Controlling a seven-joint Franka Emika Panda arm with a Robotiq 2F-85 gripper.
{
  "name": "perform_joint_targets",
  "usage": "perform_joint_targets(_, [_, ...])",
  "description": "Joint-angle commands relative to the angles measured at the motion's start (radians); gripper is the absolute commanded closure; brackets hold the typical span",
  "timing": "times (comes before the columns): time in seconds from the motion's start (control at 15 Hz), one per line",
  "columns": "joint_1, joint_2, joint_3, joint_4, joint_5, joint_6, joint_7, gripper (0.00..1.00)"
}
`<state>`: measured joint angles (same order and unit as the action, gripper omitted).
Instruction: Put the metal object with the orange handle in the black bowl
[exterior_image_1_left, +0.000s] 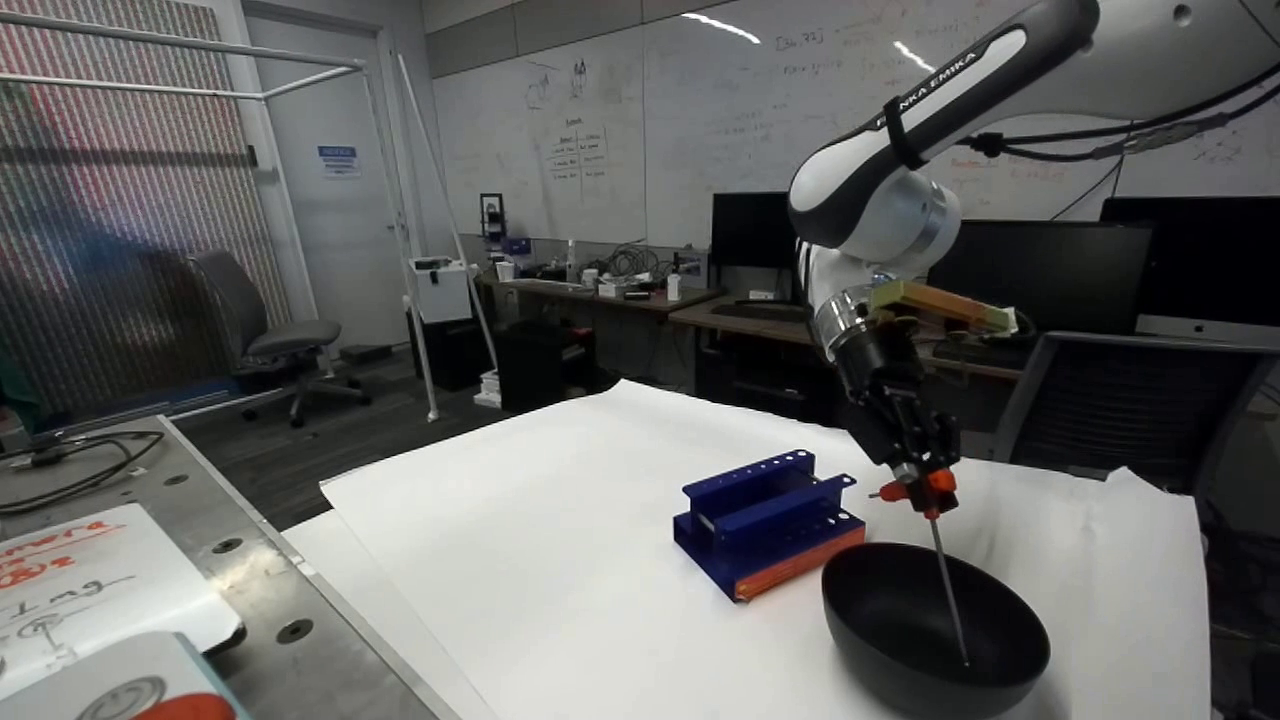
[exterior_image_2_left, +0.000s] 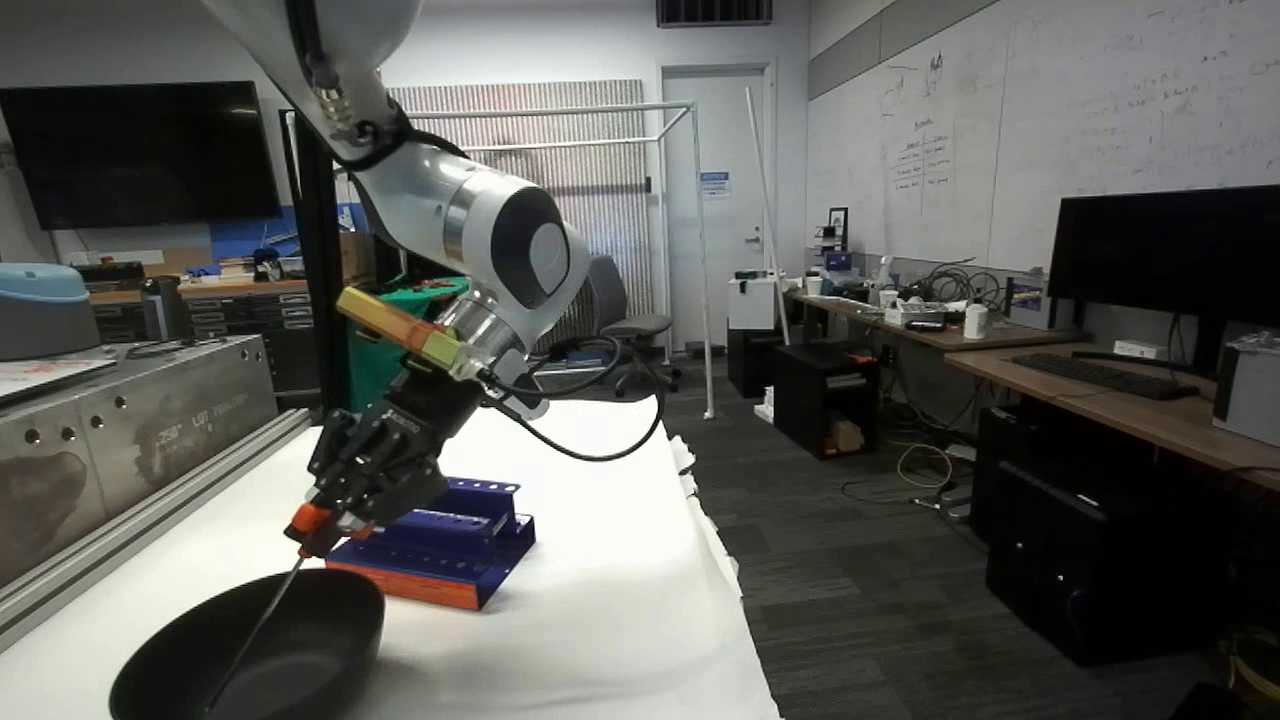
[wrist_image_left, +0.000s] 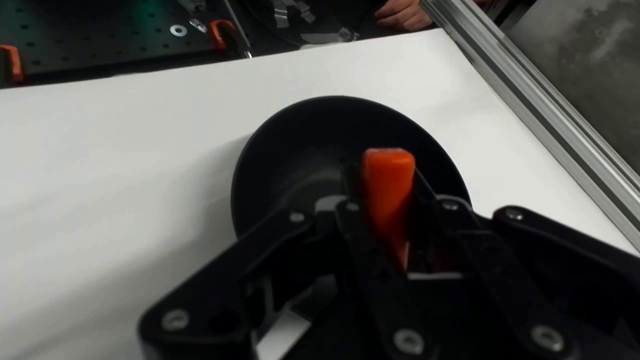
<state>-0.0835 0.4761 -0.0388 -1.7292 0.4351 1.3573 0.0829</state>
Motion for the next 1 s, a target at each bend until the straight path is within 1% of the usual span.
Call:
perform_joint_targets(0.0, [0.012,-0.005,0.007,-0.044,0.034,0.095,-0.011,0.63])
perform_joint_targets(0.07, [0.013,0.000,0.011,-0.050,0.032,0.105,-0.011,0.53])
perform_joint_targets(0.27, [0.016,0.004,0.018,-0.069,0.029,0.134,-0.008,0.31])
perform_joint_targets(0.47, [0.013,-0.018,0.021,-0.084,0.035,0.156,-0.018,0.08])
perform_joint_targets(0.53, [0.009,-0.027,0.022,-0.084,0.040,0.158,-0.025,0.02])
perform_joint_targets(0.6, [0.007,-0.040,0.022,-0.087,0.044,0.164,-0.032,0.00])
perform_joint_targets(0.8, [0.000,-0.107,0.021,-0.099,0.052,0.158,-0.060,0.00])
perform_joint_targets(0.93, [0.007,-0.178,0.020,-0.116,0.021,0.167,-0.092,0.00])
